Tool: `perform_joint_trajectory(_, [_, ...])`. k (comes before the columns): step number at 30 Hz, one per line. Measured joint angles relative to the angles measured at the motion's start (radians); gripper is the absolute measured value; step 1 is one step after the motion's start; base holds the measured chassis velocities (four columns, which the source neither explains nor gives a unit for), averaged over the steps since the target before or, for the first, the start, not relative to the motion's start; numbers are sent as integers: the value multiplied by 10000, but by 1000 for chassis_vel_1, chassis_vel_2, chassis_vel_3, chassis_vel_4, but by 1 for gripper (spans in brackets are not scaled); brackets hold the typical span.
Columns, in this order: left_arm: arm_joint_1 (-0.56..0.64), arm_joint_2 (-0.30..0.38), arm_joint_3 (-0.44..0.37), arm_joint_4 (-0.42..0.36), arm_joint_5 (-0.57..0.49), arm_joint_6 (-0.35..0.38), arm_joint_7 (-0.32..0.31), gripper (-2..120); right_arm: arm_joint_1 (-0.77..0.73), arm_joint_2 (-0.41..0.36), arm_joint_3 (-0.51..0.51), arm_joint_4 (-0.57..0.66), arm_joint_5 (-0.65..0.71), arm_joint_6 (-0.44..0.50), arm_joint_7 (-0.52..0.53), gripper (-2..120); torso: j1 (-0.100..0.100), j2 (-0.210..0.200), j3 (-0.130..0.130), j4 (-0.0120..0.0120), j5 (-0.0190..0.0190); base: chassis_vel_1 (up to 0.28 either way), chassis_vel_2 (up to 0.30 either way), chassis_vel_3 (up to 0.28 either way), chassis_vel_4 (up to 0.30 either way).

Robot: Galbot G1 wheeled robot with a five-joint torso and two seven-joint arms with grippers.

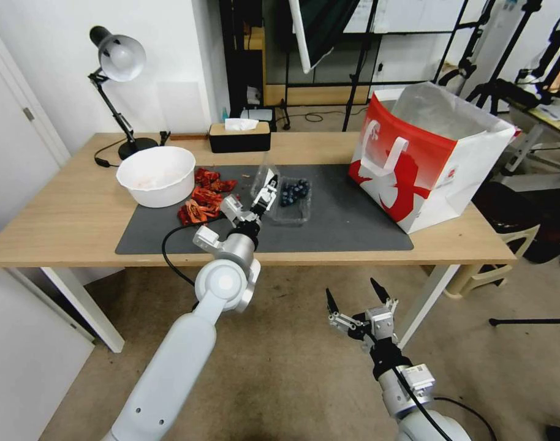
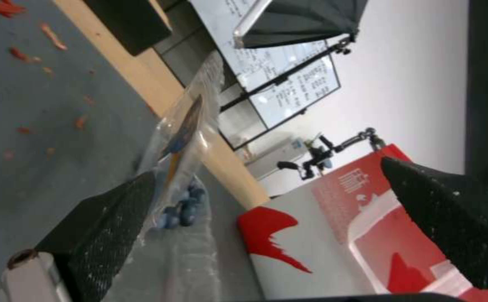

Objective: Close the takeout container lid, then place the container into the takeout bag.

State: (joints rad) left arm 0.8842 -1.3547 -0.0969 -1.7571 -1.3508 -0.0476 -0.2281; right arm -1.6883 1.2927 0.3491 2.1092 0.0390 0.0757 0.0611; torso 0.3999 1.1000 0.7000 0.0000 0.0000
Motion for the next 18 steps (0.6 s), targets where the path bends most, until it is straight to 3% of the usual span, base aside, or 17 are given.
perform_joint_trajectory(3, [-78,-69,25,27,-168,51,156,100,-15,13,-3,-5,-7,4,-8,100,0,0,0,0,0,0,0,0,0])
perform_joint_trajectory(9, [-290,-40,291,108,-392,576,1029,100,-64,34,22,12,-25,4,-9,100,0,0,0,0,1,0,0,0,0])
perform_joint_trajectory(18, [-761,-32,861,615,-410,944,1406,100,-105,67,82,7,-28,4,-9,100,0,0,0,0,0,0,0,0,0])
